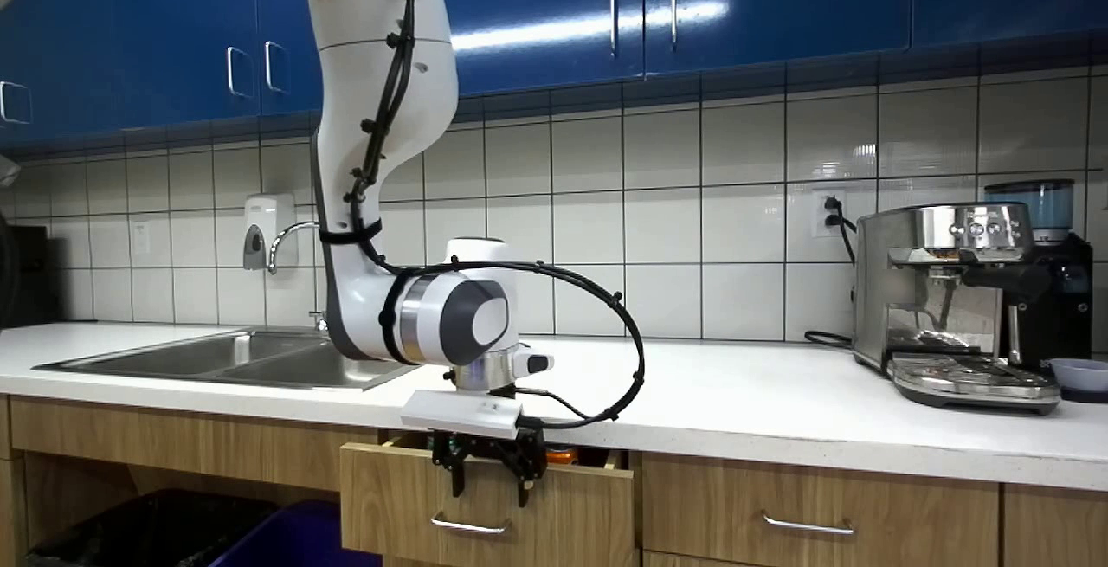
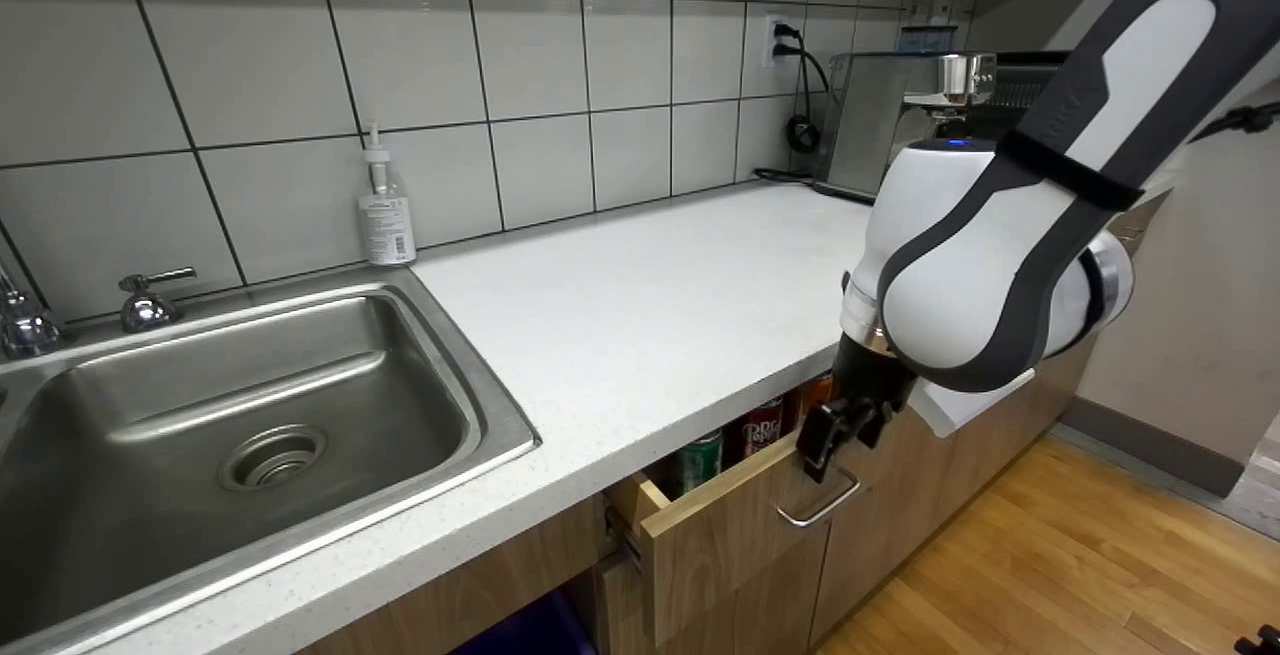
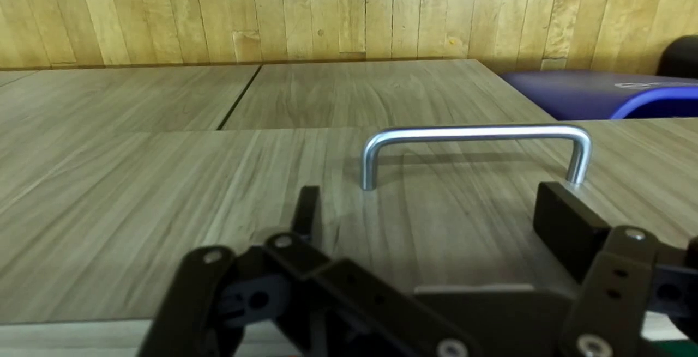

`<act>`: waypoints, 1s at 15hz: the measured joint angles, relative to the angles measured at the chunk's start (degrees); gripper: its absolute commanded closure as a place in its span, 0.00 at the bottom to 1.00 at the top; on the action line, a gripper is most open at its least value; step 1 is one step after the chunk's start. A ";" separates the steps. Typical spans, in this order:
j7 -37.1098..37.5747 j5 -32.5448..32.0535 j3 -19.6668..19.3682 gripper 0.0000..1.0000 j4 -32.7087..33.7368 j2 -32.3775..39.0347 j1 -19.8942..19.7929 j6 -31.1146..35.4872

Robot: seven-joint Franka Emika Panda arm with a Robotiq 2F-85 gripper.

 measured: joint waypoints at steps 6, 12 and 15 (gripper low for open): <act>-0.32 0.00 -0.03 0.00 2.30 1.07 -0.27 -0.71; -0.55 0.06 0.05 0.00 2.69 1.27 -0.53 -0.68; -0.67 0.09 0.38 0.00 2.58 1.27 -0.94 -0.45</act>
